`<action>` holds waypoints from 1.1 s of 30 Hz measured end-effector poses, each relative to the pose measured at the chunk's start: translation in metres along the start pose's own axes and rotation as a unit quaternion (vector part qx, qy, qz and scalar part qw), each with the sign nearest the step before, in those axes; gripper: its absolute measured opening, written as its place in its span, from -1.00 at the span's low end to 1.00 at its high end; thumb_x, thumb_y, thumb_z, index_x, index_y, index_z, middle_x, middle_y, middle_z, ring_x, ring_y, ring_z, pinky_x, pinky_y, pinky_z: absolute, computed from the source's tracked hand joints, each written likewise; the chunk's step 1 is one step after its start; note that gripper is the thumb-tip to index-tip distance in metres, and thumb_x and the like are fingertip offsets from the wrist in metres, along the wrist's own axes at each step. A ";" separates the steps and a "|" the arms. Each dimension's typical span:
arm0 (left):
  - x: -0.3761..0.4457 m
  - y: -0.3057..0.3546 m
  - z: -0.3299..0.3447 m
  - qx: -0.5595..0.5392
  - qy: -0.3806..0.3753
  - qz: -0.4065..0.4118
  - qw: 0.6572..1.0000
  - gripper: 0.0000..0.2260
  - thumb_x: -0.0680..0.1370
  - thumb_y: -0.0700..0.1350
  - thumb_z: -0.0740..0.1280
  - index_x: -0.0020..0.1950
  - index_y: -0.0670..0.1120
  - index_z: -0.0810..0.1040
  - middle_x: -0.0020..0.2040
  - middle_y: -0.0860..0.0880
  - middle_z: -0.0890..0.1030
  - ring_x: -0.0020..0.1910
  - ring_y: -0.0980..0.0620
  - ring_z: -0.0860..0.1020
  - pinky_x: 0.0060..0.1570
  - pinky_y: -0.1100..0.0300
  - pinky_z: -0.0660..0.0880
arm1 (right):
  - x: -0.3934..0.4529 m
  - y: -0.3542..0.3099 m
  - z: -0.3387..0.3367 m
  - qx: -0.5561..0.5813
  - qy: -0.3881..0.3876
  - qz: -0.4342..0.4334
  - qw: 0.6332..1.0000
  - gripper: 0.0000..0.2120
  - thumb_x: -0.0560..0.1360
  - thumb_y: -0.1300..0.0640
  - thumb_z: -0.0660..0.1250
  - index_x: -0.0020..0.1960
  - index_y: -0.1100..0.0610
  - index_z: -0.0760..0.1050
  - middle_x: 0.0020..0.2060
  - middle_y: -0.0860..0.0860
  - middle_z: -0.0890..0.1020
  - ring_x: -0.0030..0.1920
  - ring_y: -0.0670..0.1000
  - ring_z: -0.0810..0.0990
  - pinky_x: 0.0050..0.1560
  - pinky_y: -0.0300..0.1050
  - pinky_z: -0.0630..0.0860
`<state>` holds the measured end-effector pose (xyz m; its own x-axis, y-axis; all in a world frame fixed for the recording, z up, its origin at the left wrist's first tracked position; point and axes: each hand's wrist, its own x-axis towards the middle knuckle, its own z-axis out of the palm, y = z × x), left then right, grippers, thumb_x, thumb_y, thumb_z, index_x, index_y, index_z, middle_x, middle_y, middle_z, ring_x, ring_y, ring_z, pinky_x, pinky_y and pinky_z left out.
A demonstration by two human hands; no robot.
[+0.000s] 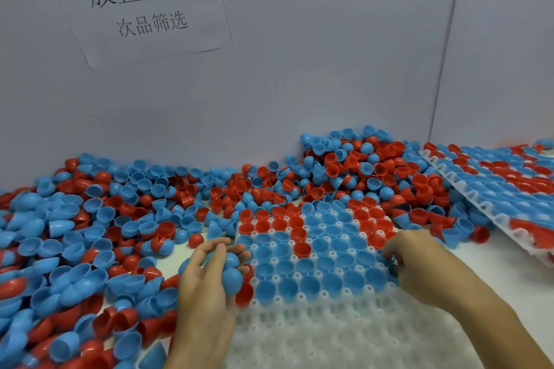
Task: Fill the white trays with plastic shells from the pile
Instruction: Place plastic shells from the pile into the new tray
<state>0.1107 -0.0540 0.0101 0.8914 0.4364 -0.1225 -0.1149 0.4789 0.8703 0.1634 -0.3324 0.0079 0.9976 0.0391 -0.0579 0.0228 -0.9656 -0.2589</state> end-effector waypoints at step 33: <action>-0.023 -0.005 -0.005 0.265 -0.237 0.086 0.931 -0.80 0.55 -0.43 0.32 0.00 -0.17 0.63 -0.30 -0.16 0.66 -0.39 -0.07 0.62 -0.34 0.17 0.56 | -0.047 -0.104 0.033 0.194 0.193 -0.366 0.889 -0.74 0.59 0.07 0.29 0.25 -0.10 0.55 0.07 -0.19 0.56 0.07 -0.19 0.53 0.02 -0.25 0.54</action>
<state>0.0887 -0.0630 0.0064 0.9875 0.0277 0.1551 -0.1531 -0.0640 0.9861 0.1123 -0.2256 0.0057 0.6753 0.4562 0.5796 0.7252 -0.5538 -0.4091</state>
